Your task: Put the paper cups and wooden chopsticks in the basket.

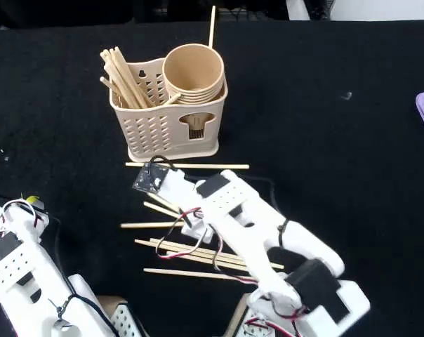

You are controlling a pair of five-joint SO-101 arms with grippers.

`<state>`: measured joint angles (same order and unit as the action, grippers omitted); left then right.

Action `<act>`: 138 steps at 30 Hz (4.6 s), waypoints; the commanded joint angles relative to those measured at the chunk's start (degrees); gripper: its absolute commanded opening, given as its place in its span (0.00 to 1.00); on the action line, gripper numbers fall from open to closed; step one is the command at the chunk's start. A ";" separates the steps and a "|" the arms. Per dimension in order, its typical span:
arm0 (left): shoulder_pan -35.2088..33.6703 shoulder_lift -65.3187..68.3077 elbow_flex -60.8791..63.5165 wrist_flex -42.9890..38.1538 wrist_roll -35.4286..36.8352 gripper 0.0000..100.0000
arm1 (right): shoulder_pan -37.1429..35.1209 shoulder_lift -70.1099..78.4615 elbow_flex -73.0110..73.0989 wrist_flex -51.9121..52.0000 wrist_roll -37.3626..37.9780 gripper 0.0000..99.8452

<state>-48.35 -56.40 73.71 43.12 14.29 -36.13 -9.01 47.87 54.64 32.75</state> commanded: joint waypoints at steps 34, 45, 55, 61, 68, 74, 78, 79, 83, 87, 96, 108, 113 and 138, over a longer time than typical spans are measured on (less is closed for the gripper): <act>0.66 -0.97 -1.80 -1.05 0.26 0.24 | -3.08 -33.54 -23.78 -17.32 -16.44 0.01; 0.66 -0.97 -1.63 -1.05 0.26 0.24 | -2.46 -18.86 -23.69 -59.16 -26.11 0.01; 0.66 -0.97 -1.63 -1.05 0.26 0.24 | 1.49 -8.57 -22.20 -62.86 -26.37 0.01; 0.66 -0.97 -1.63 -1.05 0.26 0.24 | 1.49 -8.84 -22.46 -54.59 -26.37 0.16; 0.75 -0.97 -1.54 -1.05 0.26 0.24 | 1.41 -20.44 -22.02 -36.84 -26.46 0.20; 0.75 -0.97 -1.54 -1.05 0.26 0.24 | 1.32 -38.29 -19.30 -1.76 -26.02 0.20; 0.75 -0.97 -1.54 -1.05 0.26 0.24 | 1.23 -42.77 -7.60 9.49 -24.53 0.20; 0.75 -0.97 -1.54 -1.05 0.26 0.24 | 1.23 -42.42 -3.38 8.62 -22.42 0.20; 0.75 -0.97 -1.54 -1.05 0.26 0.24 | -2.73 -38.11 12.70 -0.97 -15.38 0.20; 0.75 -0.97 -1.63 -1.05 0.26 0.24 | -7.91 -32.04 16.75 -3.08 -9.49 0.20; 0.66 -0.97 -1.63 -1.05 0.26 0.24 | -12.13 -18.15 15.96 -2.99 -7.38 0.20; 0.66 -0.97 -1.54 -1.05 0.26 0.24 | -15.74 -11.56 16.66 -5.27 -1.93 0.17; 0.66 -0.97 -1.54 -1.05 0.26 0.24 | -12.75 -10.77 14.73 -5.54 -2.20 0.03; 0.66 -0.97 -1.63 -1.05 0.26 0.24 | -6.86 -10.77 10.51 -5.19 -4.31 0.01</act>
<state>-48.26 -56.40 73.71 43.12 14.29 -42.37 -19.65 61.41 48.92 29.85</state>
